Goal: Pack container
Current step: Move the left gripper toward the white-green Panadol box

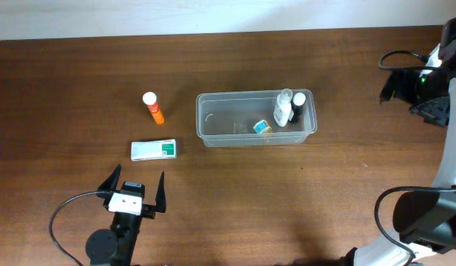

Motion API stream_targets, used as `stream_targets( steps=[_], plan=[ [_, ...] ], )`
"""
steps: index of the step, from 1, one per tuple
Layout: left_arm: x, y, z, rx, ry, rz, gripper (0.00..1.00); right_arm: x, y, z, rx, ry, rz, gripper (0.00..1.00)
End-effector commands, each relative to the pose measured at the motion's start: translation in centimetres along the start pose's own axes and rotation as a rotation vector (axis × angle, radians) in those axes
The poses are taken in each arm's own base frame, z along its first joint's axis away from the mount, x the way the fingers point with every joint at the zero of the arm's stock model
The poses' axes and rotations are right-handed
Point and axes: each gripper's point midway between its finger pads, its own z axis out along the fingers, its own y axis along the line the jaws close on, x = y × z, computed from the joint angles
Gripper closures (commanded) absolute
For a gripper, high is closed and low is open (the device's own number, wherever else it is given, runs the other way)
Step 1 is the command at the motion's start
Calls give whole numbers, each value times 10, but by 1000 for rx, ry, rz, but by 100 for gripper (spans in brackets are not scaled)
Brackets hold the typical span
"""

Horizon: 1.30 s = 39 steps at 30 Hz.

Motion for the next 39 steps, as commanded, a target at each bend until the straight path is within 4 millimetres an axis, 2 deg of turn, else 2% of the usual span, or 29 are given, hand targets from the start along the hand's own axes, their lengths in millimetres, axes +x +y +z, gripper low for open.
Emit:
stream_targets(
  steps=[1,5,11,14,23,27,31,34,39],
  plan=[
    [-1,-4,0,25,-14,11,0,0,-4,2,15,5,9,2],
    [-4,-13,-1,79,-29,13,1,0,-4,2,15,5,9,2],
    [-25,-56,-12,339,-129,38,1,0,-4,2,15,5,9,2],
    [-35,-69,-18,415,-177,59,1,0,-4,2,15,5,9,2],
    [-65,-67,-24,432,-204,-61,1,0,-4,2,15,5,9,2],
    [-77,-65,-24,437,-146,-89,0,0,-4,2,15,5,9,2],
    [-100,-62,-17,453,-78,-121,1,0,-4,2,15,5,9,2],
    [-120,-66,-14,505,-79,-120,1,0,-4,2,15,5,9,2],
    [-132,-75,-17,589,-88,-115,1,0,-4,2,15,5,9,2]
  ],
)
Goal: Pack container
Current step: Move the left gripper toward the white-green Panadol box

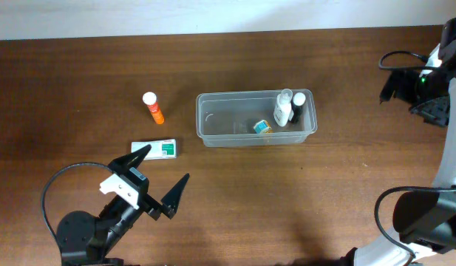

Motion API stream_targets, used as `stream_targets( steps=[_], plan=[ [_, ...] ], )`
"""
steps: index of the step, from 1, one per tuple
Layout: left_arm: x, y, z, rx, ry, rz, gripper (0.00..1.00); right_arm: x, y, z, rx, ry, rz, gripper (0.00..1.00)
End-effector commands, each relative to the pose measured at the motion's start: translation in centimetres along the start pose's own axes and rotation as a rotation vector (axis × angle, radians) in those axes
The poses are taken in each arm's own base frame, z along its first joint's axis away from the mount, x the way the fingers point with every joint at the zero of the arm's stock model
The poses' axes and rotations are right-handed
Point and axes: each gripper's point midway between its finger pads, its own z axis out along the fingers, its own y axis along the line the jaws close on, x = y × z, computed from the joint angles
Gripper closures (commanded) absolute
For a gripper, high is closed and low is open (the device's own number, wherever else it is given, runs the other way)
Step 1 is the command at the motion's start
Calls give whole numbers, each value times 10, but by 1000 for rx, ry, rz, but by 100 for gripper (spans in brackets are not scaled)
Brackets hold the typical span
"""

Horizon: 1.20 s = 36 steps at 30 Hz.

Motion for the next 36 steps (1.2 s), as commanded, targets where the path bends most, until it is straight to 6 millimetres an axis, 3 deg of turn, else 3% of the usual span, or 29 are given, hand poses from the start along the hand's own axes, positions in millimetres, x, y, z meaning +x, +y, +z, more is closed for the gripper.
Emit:
stream_targets(
  steps=[1,5,10,14,23,29,36],
  plan=[
    [-8,-14,-1,84,-7,-3,1,0,-4,2,14,4,8,2],
    [-8,-9,0,56,45,-71,1,0,-4,2,14,4,8,2],
    [-5,24,4,-110,234,-221,1,0,-4,2,14,4,8,2],
    [-6,45,9,-178,362,-199,1,0,-4,2,14,4,8,2],
    [12,56,19,-181,442,-251,1,0,-4,2,15,4,8,2],
    [17,82,6,-394,466,-379,1,0,-4,2,14,4,8,2],
    [32,107,-19,-602,661,-426,1,0,-4,2,14,4,8,1]
  ],
)
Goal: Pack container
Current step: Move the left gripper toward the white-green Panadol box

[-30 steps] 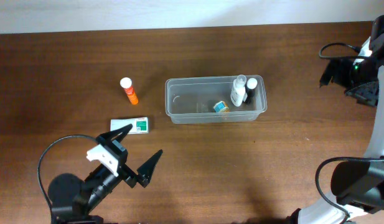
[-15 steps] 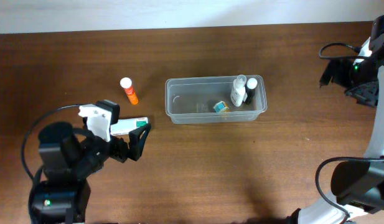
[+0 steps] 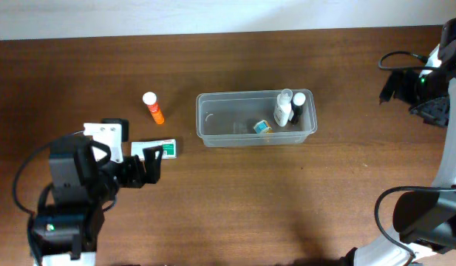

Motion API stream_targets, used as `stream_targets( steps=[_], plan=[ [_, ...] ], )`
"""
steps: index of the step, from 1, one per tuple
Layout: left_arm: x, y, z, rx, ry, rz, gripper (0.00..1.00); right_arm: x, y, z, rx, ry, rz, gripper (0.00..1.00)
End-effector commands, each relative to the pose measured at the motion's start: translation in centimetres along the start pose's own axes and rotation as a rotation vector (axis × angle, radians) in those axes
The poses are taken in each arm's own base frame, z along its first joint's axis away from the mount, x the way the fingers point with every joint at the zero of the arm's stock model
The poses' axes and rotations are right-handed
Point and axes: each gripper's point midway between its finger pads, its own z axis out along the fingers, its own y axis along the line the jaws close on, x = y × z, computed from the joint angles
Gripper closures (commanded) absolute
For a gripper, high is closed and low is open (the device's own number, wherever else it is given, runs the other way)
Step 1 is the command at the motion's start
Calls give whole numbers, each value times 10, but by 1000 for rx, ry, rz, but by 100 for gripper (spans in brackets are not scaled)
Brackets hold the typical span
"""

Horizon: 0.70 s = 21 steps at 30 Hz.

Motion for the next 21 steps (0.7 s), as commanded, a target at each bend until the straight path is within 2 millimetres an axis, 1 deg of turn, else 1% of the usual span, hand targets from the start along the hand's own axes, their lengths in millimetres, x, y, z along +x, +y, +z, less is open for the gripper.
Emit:
stream_targets(
  steps=[1,5,9,14,21],
  plan=[
    [-13,26,-4,-157,15,-39,1,-1,-4,1,14,0,9,2],
    [-3,37,3,-214,79,-100,1,-1,-4,1,14,0,9,2],
    [12,41,12,-223,162,-123,0,-1,-4,1,14,0,9,2],
    [17,43,23,-220,204,-135,1,-1,-4,1,14,0,9,2],
    [25,46,31,-226,257,-145,0,-1,-4,1,14,0,9,2]
  ],
)
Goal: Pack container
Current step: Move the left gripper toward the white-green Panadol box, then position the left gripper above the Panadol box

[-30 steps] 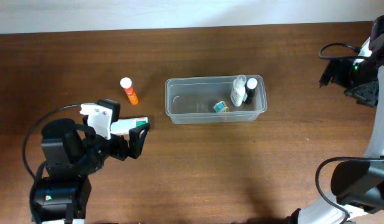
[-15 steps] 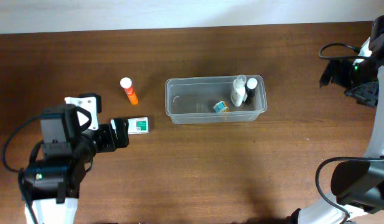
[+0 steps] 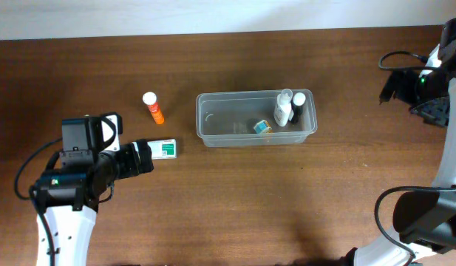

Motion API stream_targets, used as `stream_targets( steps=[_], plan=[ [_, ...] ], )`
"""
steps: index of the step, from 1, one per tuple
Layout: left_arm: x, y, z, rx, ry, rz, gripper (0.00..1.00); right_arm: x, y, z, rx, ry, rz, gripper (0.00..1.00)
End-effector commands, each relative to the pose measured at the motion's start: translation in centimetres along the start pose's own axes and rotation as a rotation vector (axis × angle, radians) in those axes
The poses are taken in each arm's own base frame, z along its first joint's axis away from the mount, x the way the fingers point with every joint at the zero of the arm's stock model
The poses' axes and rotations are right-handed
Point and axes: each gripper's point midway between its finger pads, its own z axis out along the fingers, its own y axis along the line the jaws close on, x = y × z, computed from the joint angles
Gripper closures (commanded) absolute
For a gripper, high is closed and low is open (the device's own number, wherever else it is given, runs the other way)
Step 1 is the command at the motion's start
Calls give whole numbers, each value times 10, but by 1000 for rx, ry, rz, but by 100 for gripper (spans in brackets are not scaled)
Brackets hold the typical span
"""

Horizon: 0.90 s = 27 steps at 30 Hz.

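The clear plastic container (image 3: pixel 207 127) stands at mid-table. Inside its right end are a white bottle (image 3: pixel 282 112), a dark bottle with a white cap (image 3: pixel 298 103) and a small blue-and-yellow item (image 3: pixel 262 127). An orange tube with a white cap (image 3: pixel 154 108) lies left of the container. Below the tube lies a white-and-green box (image 3: pixel 165 149). My left gripper (image 3: pixel 147 154) is down over the box's left end, covering it; how the jaws stand does not show. My right gripper (image 3: pixel 433 111) stays at the far right edge, far from everything.
The left arm's body (image 3: pixel 76 174) and its black cable (image 3: pixel 32 177) take up the lower left of the table. The right arm's base (image 3: pixel 423 218) and cables fill the right edge.
My left gripper was just below and left of the white-and-green box with its fingers spread; now it lies over the box's left end. The box, tube and container have not moved.
My left gripper was open near the front edge, well below the box. Later it was tilted toward the box, and after that close beside it at table level. Now it covers the box's left end. The right arm never moved.
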Motion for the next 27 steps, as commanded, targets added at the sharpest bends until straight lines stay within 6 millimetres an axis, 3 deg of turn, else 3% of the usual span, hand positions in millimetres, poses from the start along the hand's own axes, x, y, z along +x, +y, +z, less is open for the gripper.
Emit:
stream_targets(
  steps=[1,13,27],
  plan=[
    [-3,3,1,-14,9,-20,1,-1,-4,1,13,0,9,2],
    [8,6,17,-26,99,-35,1,-1,-4,1,14,0,9,2],
    [10,14,18,-72,106,-33,0,-1,-4,1,14,0,9,2]
  ],
)
